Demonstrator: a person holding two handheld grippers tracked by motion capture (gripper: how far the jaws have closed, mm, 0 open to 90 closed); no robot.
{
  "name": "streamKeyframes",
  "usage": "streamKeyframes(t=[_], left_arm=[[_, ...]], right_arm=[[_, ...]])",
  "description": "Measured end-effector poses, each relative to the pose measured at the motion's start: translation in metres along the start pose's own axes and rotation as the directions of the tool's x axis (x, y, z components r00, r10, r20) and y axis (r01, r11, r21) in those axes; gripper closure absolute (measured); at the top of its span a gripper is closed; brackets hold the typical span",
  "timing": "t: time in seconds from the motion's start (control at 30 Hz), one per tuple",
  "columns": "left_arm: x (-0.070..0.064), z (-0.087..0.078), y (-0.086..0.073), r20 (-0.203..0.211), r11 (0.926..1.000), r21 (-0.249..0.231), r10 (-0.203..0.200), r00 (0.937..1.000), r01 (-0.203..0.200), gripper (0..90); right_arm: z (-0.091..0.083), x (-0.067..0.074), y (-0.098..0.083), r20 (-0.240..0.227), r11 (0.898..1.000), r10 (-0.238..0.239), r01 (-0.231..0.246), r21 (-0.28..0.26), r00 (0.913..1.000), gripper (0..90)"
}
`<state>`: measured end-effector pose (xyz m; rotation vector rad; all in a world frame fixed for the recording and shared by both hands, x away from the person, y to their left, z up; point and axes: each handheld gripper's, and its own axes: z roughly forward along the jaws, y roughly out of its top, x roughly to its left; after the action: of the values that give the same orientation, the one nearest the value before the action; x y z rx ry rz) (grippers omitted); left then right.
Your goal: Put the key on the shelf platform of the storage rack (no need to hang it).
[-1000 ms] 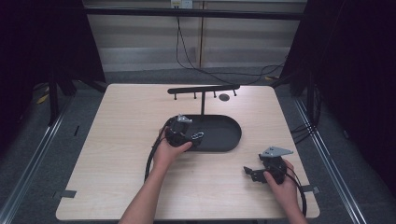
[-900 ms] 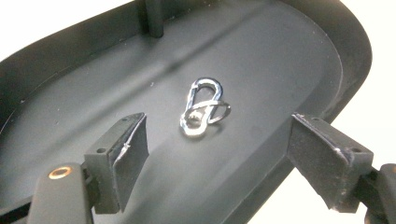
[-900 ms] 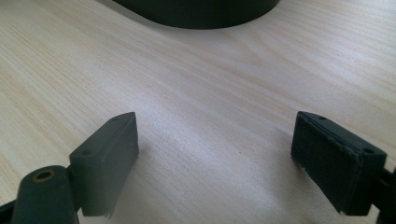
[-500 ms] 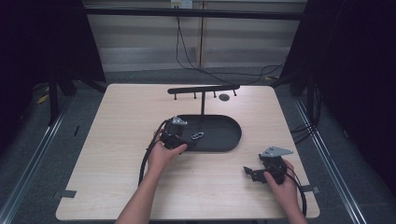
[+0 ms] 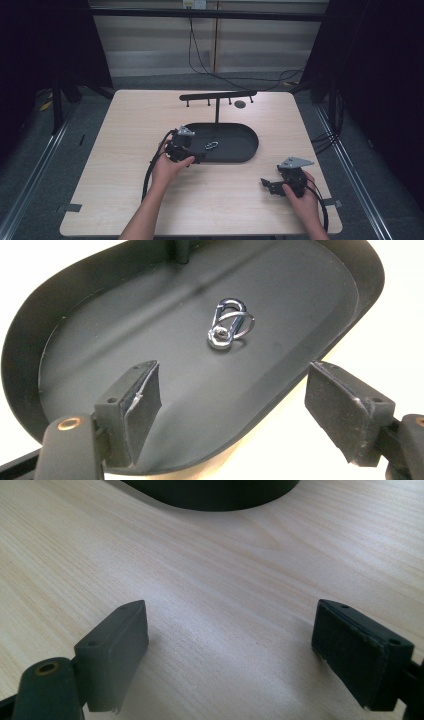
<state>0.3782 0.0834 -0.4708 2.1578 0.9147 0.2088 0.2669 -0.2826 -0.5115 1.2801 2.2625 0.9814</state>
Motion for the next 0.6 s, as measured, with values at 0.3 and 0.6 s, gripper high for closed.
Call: streamKeyframes(t=[0.3,0.6], left_arm=[[0.003,-0.010,-0.007,-0.003,1.0000,-0.005,0.009,1.0000,-0.009,22.2],[0.007,-0.023,-0.013,-0.009,0.9999,0.001,0.017,0.9998,-0.017,22.2]], right_arm=[[0.000,0.000,0.000,0.001,1.000,0.000,0.000,0.000,1.0000,14.5],[0.000,0.000,0.000,0.000,1.000,0.000,0.000,0.000,1.0000,14.6]])
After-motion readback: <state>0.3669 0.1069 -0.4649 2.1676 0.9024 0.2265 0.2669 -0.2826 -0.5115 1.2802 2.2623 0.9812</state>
